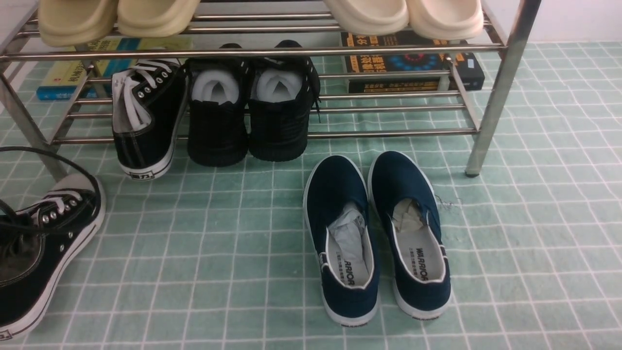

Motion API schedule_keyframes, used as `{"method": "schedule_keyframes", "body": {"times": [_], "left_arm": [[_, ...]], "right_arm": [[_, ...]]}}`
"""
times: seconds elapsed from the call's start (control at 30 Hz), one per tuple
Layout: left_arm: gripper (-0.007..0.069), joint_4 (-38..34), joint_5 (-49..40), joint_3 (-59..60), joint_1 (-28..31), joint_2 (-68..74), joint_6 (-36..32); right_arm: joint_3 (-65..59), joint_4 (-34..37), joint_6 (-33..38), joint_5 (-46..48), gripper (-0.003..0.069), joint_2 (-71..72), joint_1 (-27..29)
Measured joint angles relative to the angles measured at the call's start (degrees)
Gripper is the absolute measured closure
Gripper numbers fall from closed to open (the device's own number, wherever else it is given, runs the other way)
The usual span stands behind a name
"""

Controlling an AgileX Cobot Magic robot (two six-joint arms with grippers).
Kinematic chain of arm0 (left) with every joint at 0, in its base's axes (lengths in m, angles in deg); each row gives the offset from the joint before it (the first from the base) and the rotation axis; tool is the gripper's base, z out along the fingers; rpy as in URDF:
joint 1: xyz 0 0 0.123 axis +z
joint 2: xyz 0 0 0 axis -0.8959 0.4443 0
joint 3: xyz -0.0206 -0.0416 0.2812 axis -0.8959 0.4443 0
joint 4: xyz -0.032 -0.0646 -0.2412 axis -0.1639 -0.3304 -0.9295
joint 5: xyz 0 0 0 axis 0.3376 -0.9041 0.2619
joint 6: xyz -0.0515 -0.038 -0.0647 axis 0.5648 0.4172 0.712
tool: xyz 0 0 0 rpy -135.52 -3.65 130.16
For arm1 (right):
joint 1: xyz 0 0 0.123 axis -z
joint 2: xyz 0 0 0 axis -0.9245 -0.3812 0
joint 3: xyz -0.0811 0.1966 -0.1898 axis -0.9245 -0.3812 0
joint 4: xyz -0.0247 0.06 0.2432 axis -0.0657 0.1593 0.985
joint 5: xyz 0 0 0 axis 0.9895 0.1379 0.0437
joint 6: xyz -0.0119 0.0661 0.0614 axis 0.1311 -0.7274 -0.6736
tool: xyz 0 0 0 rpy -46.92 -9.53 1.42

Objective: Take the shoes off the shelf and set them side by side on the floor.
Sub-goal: 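Set the held shoe down on the floor in front of the rack with the left gripper, then grasp the leftmost shoe on the bottom shelf of the shoe rack with the left gripper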

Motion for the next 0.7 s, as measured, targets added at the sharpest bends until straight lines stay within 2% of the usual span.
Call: {"method": "schedule_keyframes", "body": {"times": [0.23, 0.33, 0.37, 0.4, 0.43, 0.47, 0.6, 0.7], "left_arm": [[0.0462, -0.22, -0.81, -0.47, 0.0, 0.07, 0.0], [0.0323, -0.3, -3.29, -2.23, -0.05, -0.37, -0.05], [0.0315, -0.36, -3.48, -2.39, -0.05, -0.37, -0.05], [0.0258, -0.53, -5.31, -3.85, -0.05, -0.98, 0.0], [0.0252, -0.69, -5.57, -4.31, -0.05, -1.11, 0.0], [0.0209, -2.07, -8.01, -6.51, -0.05, -1.64, 0.0], [0.0172, -7.36, -13.83, -12.12, -0.7, -2.29, 0.0], [0.0168, -10.84, -16.44, -16.03, -3.98, -2.24, 0.0]], "right_arm": [[0.0, 0.0, 0.0, 0.0, 0.0421, 0.0, 0.0], [0.0, 0.0, 0.0, 0.0, 0.0421, 0.0, 0.0], [0.0, 0.0, 0.0, 0.0, 0.0421, 0.0, 0.0], [0.0, 0.0, 0.0, 0.0, 0.0421, 0.0, 0.0], [0.0, 0.0, 0.0, 0.0, 0.0421, 0.0, 0.0], [0.0, 0.0, 0.0, 0.0, 0.0421, 0.0, 0.0], [0.0, 0.0, 0.0, 0.0, 0.0421, 0.0, 0.0], [0.0, 0.0, 0.0, 0.0, 0.0421, 0.0, 0.0]]}}
